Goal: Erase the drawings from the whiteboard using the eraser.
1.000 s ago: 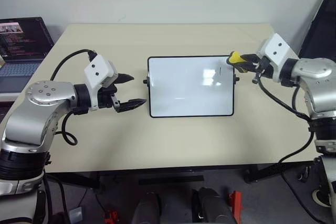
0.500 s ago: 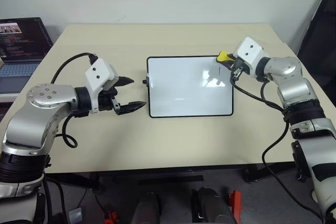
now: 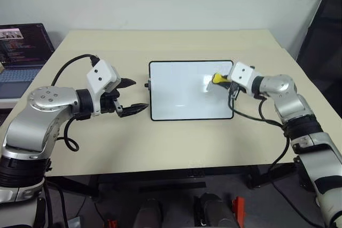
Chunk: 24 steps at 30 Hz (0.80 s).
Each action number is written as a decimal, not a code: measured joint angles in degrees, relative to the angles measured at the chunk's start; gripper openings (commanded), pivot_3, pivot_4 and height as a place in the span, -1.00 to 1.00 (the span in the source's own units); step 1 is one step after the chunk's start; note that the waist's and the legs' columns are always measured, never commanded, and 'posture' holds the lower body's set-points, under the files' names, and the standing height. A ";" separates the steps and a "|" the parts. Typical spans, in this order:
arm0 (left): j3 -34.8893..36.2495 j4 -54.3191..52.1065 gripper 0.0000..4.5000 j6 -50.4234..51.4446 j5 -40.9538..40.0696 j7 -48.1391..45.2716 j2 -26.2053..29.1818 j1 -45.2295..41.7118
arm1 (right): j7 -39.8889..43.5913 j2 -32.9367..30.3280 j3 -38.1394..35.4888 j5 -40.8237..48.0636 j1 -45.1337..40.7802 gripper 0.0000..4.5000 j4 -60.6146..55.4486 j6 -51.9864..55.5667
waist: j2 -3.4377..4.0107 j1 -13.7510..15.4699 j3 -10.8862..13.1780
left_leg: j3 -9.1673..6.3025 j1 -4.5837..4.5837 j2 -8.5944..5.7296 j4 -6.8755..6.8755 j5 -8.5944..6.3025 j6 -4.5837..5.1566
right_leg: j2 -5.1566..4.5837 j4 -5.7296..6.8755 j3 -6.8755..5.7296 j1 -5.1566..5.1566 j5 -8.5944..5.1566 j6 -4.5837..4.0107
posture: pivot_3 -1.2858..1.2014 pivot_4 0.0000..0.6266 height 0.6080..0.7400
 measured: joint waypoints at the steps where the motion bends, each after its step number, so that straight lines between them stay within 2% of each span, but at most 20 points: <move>1: 0.00 -0.17 1.00 0.00 -0.03 0.00 0.00 0.00 | 0.69 -0.02 0.29 -0.02 0.82 -0.89 -0.95 0.51 | 0.00 0.00 0.00 | 0.00 0.15 0.00 0.00 0.00 0.00 | -0.01 -0.01 0.01 0.14 -0.01 -0.01 | 0.03 -0.52 1.00; 12: 0.00 -0.35 1.00 0.03 -0.16 0.09 -0.02 0.00 | 5.66 -0.94 0.55 0.52 4.94 -0.90 -8.86 5.38 | -0.01 0.06 0.01 | -0.01 0.13 0.02 -0.13 -0.01 -0.01 | -0.01 -0.12 -0.03 0.12 -0.04 -0.05 | 0.03 -0.52 1.00; 16: 0.08 -0.35 1.00 -0.01 -0.13 0.12 0.04 0.36 | 7.28 -2.79 -1.59 3.18 6.10 -0.90 -13.23 11.52 | 0.12 0.33 0.13 | -0.04 -0.42 0.00 -0.11 0.00 0.00 | -0.02 -0.11 -0.06 -0.39 -0.03 -0.03 | 0.03 -0.52 1.00; 18: 0.66 -0.28 1.00 -0.02 -0.12 0.12 0.50 1.33 | 9.01 -5.44 -4.39 6.18 7.44 -0.91 -18.45 16.01 | 0.24 0.50 0.21 | -0.07 -1.06 -0.02 -0.08 0.00 0.00 | -0.02 -0.06 -0.10 -0.98 0.20 0.36 | 0.03 -0.52 1.00; 20: 1.14 -0.23 1.00 -0.03 -0.12 -0.01 1.09 1.72 | 11.95 -10.26 -6.84 8.77 9.05 -0.98 -25.63 18.86 | 0.28 0.80 0.23 | -0.16 -1.86 -0.04 -0.04 0.00 0.00 | -0.02 0.02 -0.18 -1.72 0.22 0.37 | 0.03 -0.52 1.00; 24: 3.09 -0.16 1.00 -0.11 -0.16 -1.18 3.26 3.98 | 16.07 -20.97 -9.84 9.30 12.69 -0.98 -34.44 20.03 | 0.29 1.36 0.26 | -0.18 -1.94 -0.03 -0.12 -0.09 0.00 | -0.04 -0.05 -0.26 -1.81 0.21 0.11 | 0.03 -0.52 1.00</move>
